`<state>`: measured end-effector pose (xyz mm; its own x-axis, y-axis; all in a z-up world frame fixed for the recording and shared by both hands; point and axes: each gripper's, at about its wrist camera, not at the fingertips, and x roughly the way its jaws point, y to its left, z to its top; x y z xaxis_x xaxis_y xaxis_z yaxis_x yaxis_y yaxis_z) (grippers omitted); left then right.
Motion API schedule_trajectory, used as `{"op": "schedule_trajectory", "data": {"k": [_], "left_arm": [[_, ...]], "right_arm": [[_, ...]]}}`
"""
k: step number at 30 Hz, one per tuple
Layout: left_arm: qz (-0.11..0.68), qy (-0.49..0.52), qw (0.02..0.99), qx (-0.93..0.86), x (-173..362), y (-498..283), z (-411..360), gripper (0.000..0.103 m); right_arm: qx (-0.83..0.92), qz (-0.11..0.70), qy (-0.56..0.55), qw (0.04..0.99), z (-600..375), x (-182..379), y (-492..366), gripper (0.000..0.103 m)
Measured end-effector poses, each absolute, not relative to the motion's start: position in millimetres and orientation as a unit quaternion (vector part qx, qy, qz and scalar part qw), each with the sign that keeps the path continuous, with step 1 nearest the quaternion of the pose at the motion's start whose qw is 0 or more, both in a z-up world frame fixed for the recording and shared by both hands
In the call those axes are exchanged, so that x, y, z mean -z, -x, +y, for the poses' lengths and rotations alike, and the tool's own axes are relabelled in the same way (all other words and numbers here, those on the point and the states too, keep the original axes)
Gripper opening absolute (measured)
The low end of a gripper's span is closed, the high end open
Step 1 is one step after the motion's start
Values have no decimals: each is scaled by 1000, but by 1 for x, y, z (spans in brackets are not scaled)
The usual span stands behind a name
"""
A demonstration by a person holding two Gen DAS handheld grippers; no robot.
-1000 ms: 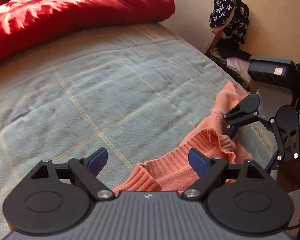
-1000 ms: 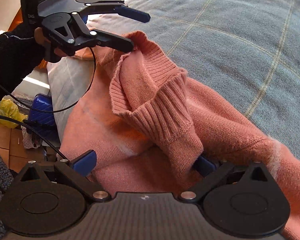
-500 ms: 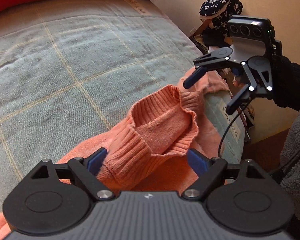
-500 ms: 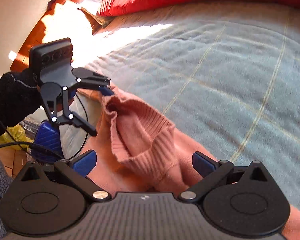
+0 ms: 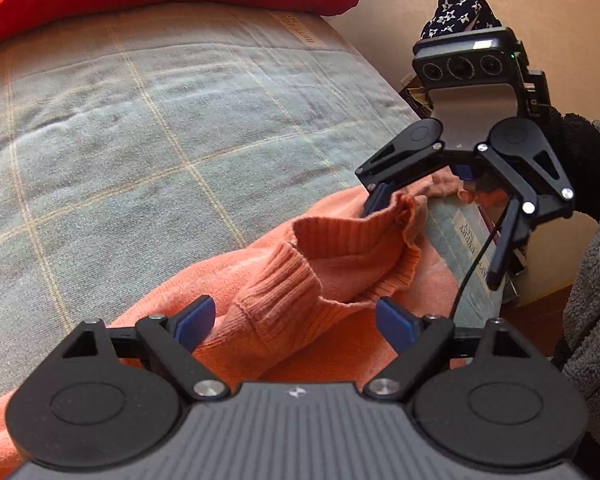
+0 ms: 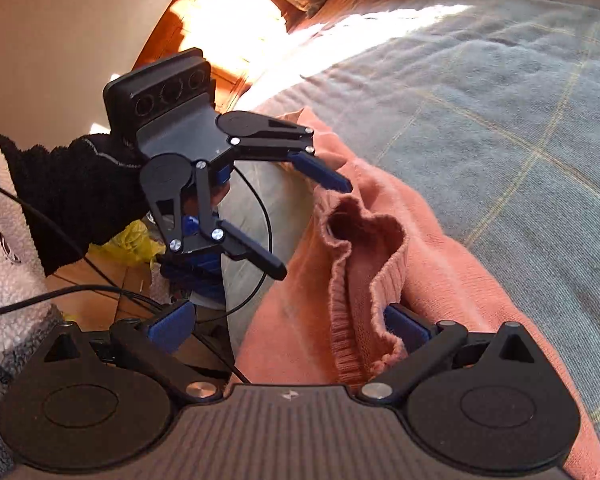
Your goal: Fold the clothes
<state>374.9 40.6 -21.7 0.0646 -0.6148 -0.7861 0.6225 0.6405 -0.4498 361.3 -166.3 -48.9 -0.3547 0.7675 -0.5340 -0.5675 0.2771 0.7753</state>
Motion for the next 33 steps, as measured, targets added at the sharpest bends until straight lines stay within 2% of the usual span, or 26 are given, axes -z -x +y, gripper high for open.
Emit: {"op": "schedule_trajectory", "data": {"k": [3,8,10,12,14,21,28,29,30,32,33], "left_arm": [[529,-27,732,427,21,-380,38,86],[525,-72,725,440,24,-387,30,86],[523,-87,723,444,25,-388,26,86],[521,-94,721,447,24,-387,24,86],[519,-109,721,447,23,-384,23,86],[513,-168,715,444,25,-373,17,86],[510,-197,713,438,28,-361,17,86],[512,-195,717,431,28,-360,19,86],[510,-190,726,421,26,-359,22,86],[502,-177,745,402,22,-357,28,86],[499,-171,754,392,20,-357,31,86]], "right_arm": [[-557,597,-36,576,-159,64,-356,98],[-597,572,-106,552,-162,52,-350,95],[-581,581,-88,563,-159,59,-347,94],[-561,590,-70,576,-156,69,-346,80],[-553,589,-68,585,-154,74,-345,76],[-548,566,-5,616,-142,63,-333,47],[-535,559,-24,634,-138,64,-348,48],[-531,555,-15,640,-136,62,-348,44],[-528,551,-5,646,-134,60,-347,32],[-521,544,13,658,-130,56,-345,14],[-517,540,22,663,-127,54,-345,14]]}}
